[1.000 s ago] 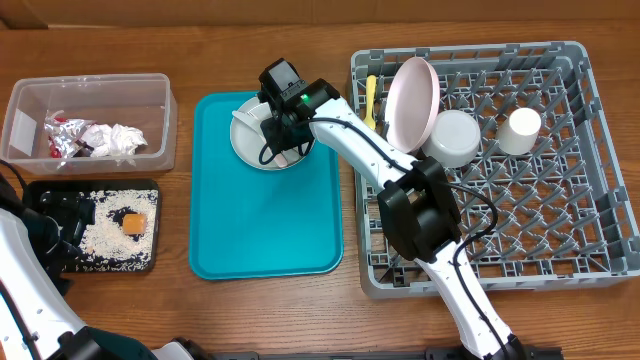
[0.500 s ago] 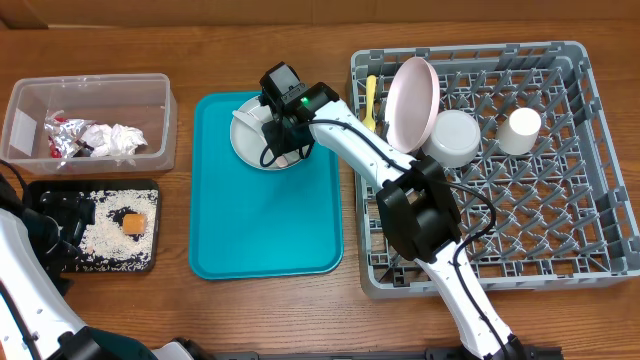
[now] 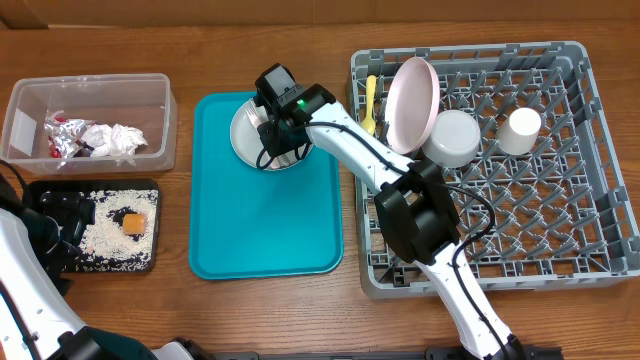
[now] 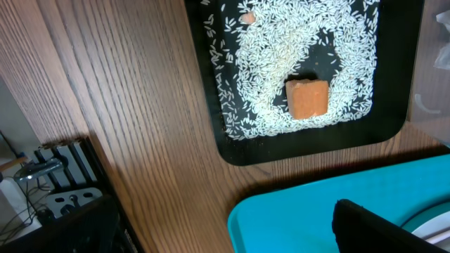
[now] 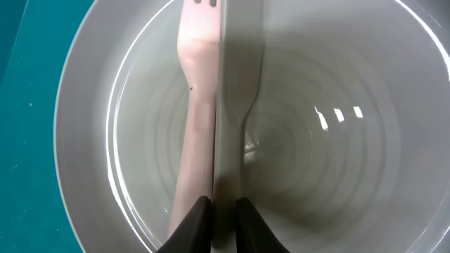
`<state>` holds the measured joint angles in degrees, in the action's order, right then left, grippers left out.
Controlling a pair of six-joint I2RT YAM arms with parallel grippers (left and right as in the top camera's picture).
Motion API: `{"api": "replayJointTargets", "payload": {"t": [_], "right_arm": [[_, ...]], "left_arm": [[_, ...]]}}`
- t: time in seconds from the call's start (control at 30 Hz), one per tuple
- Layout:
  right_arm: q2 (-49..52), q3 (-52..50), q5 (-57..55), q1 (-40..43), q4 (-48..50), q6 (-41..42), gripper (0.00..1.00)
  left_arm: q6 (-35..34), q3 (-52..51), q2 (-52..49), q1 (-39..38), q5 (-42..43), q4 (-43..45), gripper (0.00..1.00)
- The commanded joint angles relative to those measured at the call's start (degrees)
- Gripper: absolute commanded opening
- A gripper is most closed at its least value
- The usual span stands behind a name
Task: Sort waste into correct bins and load items into the dishwasher rack
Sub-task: 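Release the spoon and reach the right gripper to the white knife, then grasp the white knife with the right gripper and lift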
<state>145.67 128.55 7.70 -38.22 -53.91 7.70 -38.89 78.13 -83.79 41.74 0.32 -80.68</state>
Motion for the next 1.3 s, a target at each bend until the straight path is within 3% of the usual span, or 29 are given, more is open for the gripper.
{"api": "replayJointTargets", "payload": {"t": [0.0,0.37,0.4,0.47,0.7,0.8,0.83,0.87,0.9,1.27], "right_arm": [[0.50,-0.42,0.24,-0.04,-0.09,0.90,0.09],[0.28,-0.17,0.26,1.53,0.09,2.56,0.04],[0.28,-0.17,0.26,1.62,0.07,2.54,0.05],[0.28,-0.17,0.24,1.64,0.04,2.51,0.19],[0.35,-0.26,-0.74,1.31,-0.52,2.54,0.24],[0.35,-0.26,-0.83,1.31,-0.55,2.54,0.23],[0.35,-0.26,-0.83,1.31,-0.59,2.54,0.18],[0.35,-0.26,-0.83,1.31,-0.59,2.56,0.07],[0.35,-0.26,-0.81,1.31,-0.57,2.69,0.04],[-2.82,3.23,-0.59,2.91,-3.54,5.14,0.04]], "left_arm": [[-0.52,-0.20,0.66,0.09,-0.76,0.17,1.00],[-0.52,-0.20,0.66,0.09,-0.74,0.15,1.00],[-0.55,-0.20,0.66,0.09,-0.76,0.15,1.00],[-0.52,-0.20,0.66,0.07,-0.74,0.20,1.00],[-0.52,-0.20,0.66,0.07,-0.74,0.17,1.00],[-0.52,-0.20,0.66,0.07,-0.76,0.17,1.00],[-0.52,-0.20,0.66,0.07,-0.76,0.17,1.00],[-0.52,-0.20,0.66,0.07,-0.74,0.17,1.00],[-0.55,-0.20,0.66,0.09,-0.76,0.17,1.00],[-0.52,-0.20,0.66,0.09,-0.76,0.17,1.00]]}}
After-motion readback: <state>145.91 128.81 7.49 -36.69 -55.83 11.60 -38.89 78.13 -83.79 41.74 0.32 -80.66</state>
